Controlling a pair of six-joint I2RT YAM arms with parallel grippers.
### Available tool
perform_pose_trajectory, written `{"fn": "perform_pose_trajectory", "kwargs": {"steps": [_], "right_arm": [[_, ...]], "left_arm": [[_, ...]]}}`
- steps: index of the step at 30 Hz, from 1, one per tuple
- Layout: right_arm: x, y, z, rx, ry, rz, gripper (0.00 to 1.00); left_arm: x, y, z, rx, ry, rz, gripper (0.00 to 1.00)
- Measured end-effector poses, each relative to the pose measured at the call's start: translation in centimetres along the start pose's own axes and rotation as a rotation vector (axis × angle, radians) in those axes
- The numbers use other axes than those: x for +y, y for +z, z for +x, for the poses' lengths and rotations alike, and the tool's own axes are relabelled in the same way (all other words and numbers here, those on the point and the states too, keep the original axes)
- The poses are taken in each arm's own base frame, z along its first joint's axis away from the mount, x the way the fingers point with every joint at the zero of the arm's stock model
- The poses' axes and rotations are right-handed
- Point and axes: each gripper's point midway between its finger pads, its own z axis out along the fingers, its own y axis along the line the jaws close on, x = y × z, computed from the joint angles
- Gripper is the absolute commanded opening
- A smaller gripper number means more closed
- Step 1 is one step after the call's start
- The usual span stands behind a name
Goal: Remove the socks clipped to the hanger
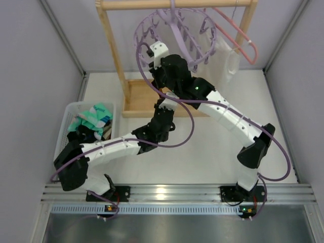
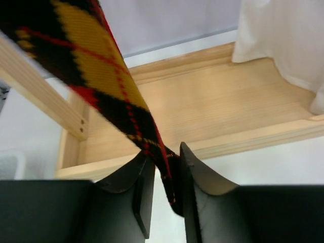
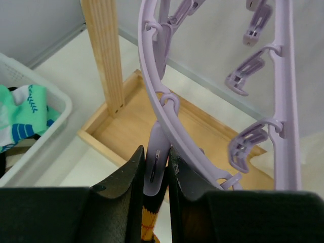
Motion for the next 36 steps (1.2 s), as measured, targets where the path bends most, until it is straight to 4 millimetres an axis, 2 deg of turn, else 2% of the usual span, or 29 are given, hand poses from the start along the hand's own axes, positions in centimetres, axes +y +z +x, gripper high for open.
{"fn": "perform_pose_trajectory", "kwargs": {"steps": [1, 3, 4, 6, 7, 14, 18, 21, 30, 34, 36], "right_arm": [[0.0, 0.2, 0.2, 0.004, 0.011, -0.027, 0.00], [-0.2, 0.4, 0.6, 0.011, 0.027, -0.066, 0.00], [-0.2, 0.3, 0.9, 0.018, 0.030, -0.088, 0.00], [-0.1, 0.0, 1.3, 0.025, 0.040, -0.127, 0.00], [-0.1, -0.1, 1.3, 0.025, 0.043, -0.145, 0.00], [0.8, -2.3, 0.4, -0.002, 0.072, -0.281, 0.00], [0.2, -3.7, 0.1, -0.014, 0.084, -0.350, 0.00], [-0.4, -4.5, -0.1, -0.022, 0.094, -0.397, 0.00], [-1.6, -4.9, 0.9, 0.001, 0.138, -0.463, 0.00], [-1.4, -5.1, 1.0, 0.005, 0.158, -0.492, 0.00], [-1.4, -5.3, 0.9, 0.002, 0.167, -0.503, 0.00]], "left_arm": [[0.8, 0.1, 0.2, 0.002, -0.004, -0.010, 0.37], [2.0, 0.2, 0.4, 0.004, -0.009, -0.020, 0.53], [2.5, 0.2, 0.5, 0.004, -0.012, -0.020, 0.72], [3.0, 0.1, 0.4, 0.000, -0.017, -0.013, 0.84], [3.1, 0.0, 0.3, -0.007, -0.026, -0.007, 0.98], [3.1, -1.2, 1.0, -0.050, -0.056, 0.101, 0.98], [4.0, -1.6, 1.6, -0.079, -0.082, 0.145, 0.98], [4.3, -1.6, 1.4, -0.111, -0.102, 0.171, 0.98], [1.2, -1.4, -0.9, -0.198, -0.131, 0.315, 0.98], [-0.3, -0.4, -2.0, -0.216, -0.132, 0.345, 0.91], [-0.9, 0.2, -2.6, -0.226, -0.130, 0.343, 0.84]]}}
